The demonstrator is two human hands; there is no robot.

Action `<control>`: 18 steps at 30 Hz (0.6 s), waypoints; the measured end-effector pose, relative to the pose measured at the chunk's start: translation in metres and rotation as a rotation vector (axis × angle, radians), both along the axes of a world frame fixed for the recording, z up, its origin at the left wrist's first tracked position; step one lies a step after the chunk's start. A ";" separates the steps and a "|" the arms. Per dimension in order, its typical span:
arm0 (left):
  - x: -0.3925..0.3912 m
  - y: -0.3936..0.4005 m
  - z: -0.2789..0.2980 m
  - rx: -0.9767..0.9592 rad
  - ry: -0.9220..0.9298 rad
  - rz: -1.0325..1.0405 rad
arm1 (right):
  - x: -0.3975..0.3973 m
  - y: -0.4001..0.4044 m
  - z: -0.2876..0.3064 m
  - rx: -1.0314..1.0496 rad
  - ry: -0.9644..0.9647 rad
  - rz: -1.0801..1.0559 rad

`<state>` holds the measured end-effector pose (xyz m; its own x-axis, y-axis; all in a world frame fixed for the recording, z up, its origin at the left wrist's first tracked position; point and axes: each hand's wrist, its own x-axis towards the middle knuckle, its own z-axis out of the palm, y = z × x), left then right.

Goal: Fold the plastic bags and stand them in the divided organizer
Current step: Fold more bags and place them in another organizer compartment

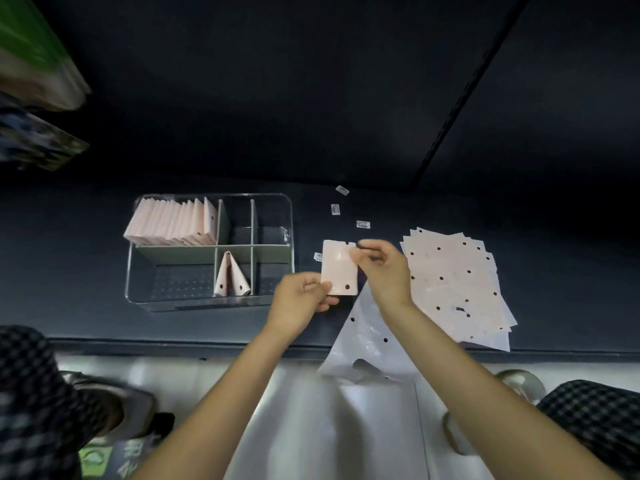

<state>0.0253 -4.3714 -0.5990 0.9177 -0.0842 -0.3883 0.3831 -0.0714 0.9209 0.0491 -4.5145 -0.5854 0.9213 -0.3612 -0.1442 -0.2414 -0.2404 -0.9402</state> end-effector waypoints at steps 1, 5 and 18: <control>-0.001 0.005 0.000 0.104 -0.074 0.054 | -0.003 0.009 -0.001 -0.139 -0.033 -0.003; -0.009 0.029 0.004 0.688 -0.416 0.036 | -0.024 0.055 -0.001 -0.298 -0.027 0.271; 0.005 0.114 -0.029 1.099 -0.557 -0.048 | 0.009 0.104 -0.001 -0.412 0.025 0.413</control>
<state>0.0301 -4.2574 -0.6282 0.9857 0.0018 0.1687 -0.0667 -0.9143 0.3994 0.0579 -4.4101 -0.5863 0.9958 -0.0034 -0.0910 -0.0703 -0.6642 -0.7442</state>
